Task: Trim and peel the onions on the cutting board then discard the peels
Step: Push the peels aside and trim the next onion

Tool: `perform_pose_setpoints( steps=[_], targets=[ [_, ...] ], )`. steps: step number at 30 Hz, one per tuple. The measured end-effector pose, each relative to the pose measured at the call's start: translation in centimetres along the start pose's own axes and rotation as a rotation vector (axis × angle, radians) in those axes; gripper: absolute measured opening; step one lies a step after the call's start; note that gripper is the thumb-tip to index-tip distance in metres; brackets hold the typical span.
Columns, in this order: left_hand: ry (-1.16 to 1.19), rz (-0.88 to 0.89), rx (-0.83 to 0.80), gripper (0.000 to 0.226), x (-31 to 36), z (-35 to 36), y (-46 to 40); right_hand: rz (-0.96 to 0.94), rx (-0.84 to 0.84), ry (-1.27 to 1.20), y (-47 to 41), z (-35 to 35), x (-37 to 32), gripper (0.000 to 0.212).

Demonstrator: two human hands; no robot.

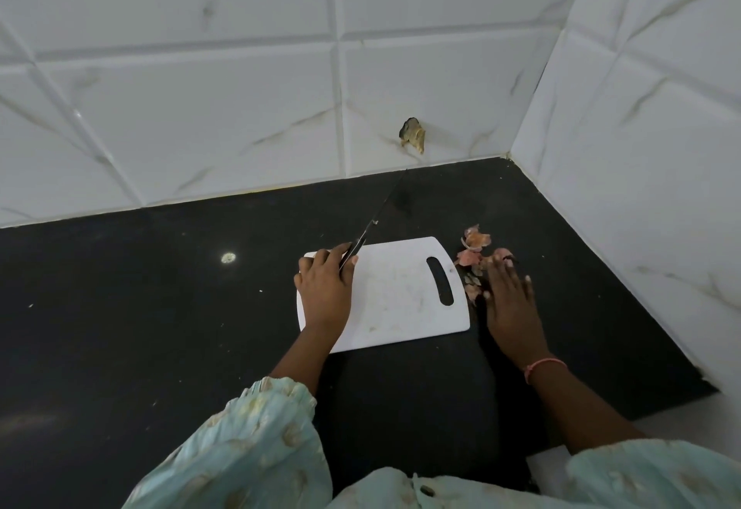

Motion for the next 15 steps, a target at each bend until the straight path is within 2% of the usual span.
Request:
perform_pose_setpoints(
  steps=[3,5,9,11,15],
  targets=[
    [0.005,-0.003,-0.008,0.036,0.0,-0.1,-0.1,0.136,0.181,-0.220,-0.5,-3.4,0.0,0.045],
    [0.018,-0.004,-0.021,0.037,0.0,-0.2,-0.1,0.154,0.238,-0.253,-0.8,-4.6,-1.0,0.034],
    [0.008,0.000,-0.015,0.037,0.1,-0.5,0.1,0.036,0.139,-0.352,-0.6,-3.4,-5.1,0.032],
    [-0.003,0.013,0.011,0.037,0.7,-1.0,0.1,0.057,0.078,-0.436,-0.5,-2.8,-6.9,0.030],
    [0.232,0.119,-0.022,0.037,4.6,-0.6,0.9,0.222,-0.266,-0.916,-1.3,-0.5,-12.4,0.038]
  ],
)
Point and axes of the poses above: each hand's wrist, its own y-axis away from the middle knuckle, its own z-axis out of the palm, x = y × z, the point moved 10 cm from there along -y, towards the middle knuckle, and after that the axes turned 10 degrees about y, right-handed, at the moved point
